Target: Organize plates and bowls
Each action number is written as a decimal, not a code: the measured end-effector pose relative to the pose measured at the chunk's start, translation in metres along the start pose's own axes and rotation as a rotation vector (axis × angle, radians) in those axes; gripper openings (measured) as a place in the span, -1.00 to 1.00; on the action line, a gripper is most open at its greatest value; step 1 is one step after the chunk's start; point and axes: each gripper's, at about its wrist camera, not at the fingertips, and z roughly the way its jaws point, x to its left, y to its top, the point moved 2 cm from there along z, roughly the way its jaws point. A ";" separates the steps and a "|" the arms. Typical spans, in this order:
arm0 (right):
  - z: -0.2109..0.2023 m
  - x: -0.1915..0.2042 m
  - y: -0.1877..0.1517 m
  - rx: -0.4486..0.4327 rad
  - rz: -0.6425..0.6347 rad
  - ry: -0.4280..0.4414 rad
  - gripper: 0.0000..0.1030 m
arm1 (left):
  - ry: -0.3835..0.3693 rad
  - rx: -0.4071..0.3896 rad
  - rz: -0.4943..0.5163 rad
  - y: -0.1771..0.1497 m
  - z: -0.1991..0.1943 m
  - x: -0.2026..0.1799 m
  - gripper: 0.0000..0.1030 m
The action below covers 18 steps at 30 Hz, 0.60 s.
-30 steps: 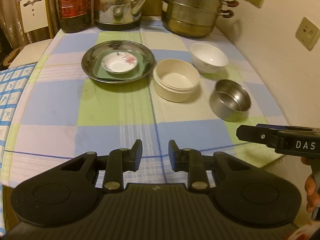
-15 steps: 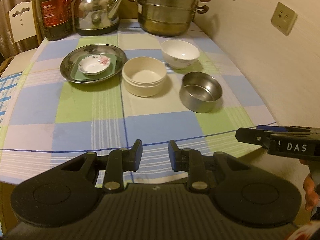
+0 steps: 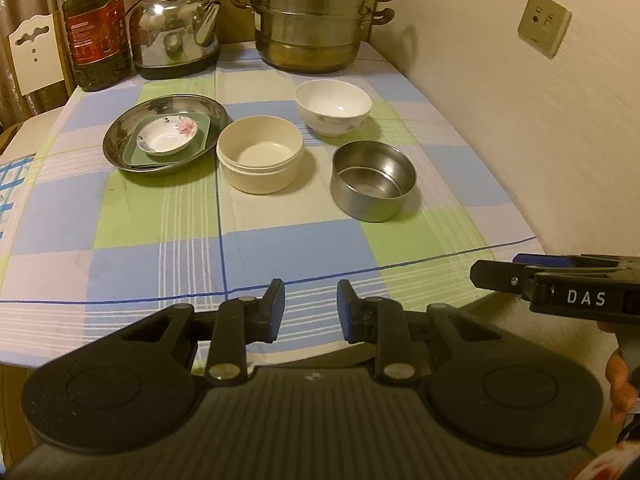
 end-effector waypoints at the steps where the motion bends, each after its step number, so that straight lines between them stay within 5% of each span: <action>1: -0.001 -0.002 0.000 0.000 0.005 -0.002 0.25 | 0.000 0.000 0.005 0.000 0.000 -0.002 -0.52; 18: 0.001 -0.028 0.009 -0.009 0.093 -0.032 0.25 | -0.001 0.034 0.033 0.012 0.020 -0.004 -0.52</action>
